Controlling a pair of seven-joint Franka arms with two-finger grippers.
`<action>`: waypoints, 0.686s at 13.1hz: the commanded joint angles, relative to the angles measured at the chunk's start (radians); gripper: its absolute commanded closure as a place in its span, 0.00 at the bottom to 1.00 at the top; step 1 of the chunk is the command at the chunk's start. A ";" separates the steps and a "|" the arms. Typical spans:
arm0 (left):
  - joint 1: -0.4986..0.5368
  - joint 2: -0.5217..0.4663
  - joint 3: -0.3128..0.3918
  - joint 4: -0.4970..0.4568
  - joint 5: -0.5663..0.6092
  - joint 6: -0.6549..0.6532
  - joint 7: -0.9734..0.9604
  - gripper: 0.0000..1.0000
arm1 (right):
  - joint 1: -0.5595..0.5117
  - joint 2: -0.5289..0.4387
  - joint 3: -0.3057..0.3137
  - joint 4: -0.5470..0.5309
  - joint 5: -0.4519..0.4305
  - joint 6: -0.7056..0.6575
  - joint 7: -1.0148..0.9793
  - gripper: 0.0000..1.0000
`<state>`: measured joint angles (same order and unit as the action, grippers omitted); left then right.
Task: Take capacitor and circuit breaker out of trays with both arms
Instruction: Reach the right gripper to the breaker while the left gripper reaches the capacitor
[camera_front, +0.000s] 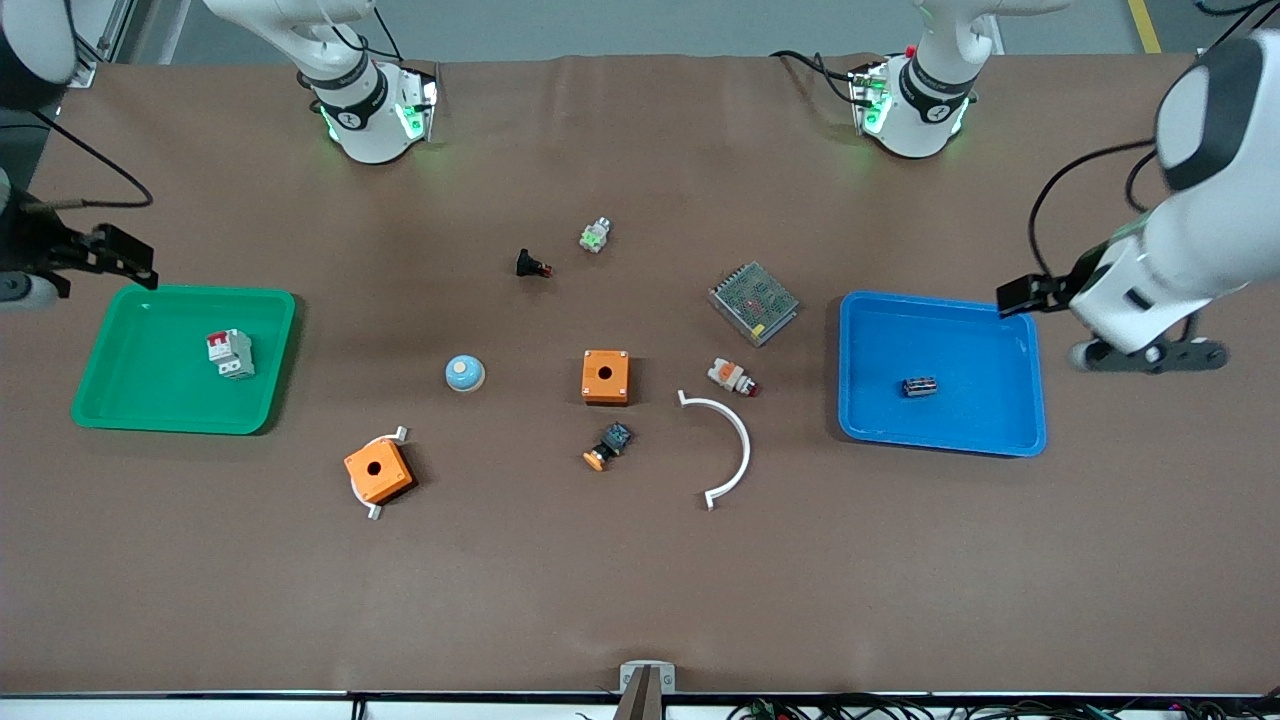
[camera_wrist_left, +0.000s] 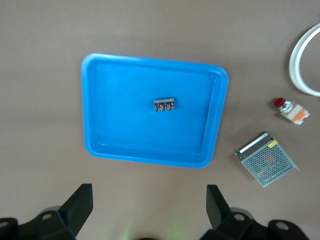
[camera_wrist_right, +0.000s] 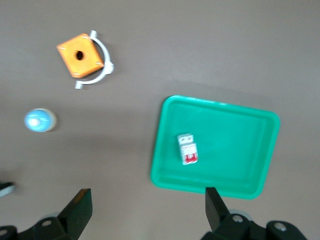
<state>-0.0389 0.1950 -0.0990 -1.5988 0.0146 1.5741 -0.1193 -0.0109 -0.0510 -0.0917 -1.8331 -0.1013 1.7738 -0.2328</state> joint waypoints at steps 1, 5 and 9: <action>-0.002 0.044 -0.001 -0.068 -0.016 0.078 -0.017 0.00 | -0.070 -0.016 0.009 -0.168 -0.055 0.154 -0.080 0.00; -0.003 0.110 -0.001 -0.230 -0.013 0.268 -0.010 0.00 | -0.155 0.026 0.009 -0.371 -0.055 0.399 -0.192 0.00; 0.002 0.219 -0.001 -0.277 -0.001 0.420 -0.010 0.00 | -0.228 0.158 0.009 -0.374 -0.055 0.501 -0.315 0.03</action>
<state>-0.0407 0.3786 -0.0987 -1.8674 0.0143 1.9501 -0.1201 -0.1996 0.0637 -0.0963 -2.2174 -0.1383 2.2527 -0.5064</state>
